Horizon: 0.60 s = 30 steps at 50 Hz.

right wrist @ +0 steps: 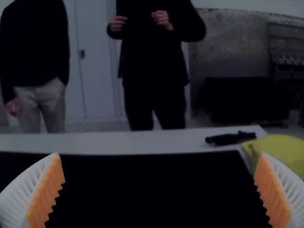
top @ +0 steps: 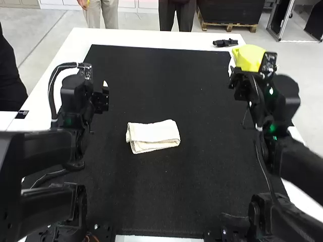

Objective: Fold the towel.

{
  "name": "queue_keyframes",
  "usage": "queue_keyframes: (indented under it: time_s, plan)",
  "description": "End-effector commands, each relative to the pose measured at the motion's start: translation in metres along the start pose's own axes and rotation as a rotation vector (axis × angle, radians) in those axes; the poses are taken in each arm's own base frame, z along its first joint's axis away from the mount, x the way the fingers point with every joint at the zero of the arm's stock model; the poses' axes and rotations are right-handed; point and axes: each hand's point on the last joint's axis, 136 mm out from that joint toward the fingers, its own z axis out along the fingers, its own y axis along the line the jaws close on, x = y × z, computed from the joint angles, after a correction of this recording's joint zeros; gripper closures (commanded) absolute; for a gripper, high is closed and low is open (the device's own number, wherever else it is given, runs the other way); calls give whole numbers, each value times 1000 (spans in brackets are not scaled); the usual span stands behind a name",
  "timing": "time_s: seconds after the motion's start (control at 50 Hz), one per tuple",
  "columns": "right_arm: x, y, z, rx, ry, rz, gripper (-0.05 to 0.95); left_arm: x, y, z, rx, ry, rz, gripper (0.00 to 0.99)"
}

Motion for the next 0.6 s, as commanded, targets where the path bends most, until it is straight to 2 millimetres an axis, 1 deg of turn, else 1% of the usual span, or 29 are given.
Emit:
queue_keyframes:
  time_s: [0.0, 0.14, 0.3, 0.42, 0.5, 0.58]
  plan:
    - [-9, 2, -16, -15, -53, 67, -21, -9, 2, -10, -5, -66, -25, 38]
    - [-6, 4, -27, -32, -43, 79, -21, -21, 5, -22, -4, -138, -38, 38]
    - [-6, 7, -37, -52, -69, 66, -21, -39, 11, -44, -13, -247, -61, 38]
    - [-5, 7, -42, -54, -73, 62, -21, -44, 16, -60, -25, -315, -71, 38]
    - [-5, 8, -44, -64, -66, 60, -21, -39, 16, -64, -26, -297, -48, 36]
    - [-5, 9, -45, -69, -68, 59, -21, -44, 18, -71, -29, -318, -52, 36]
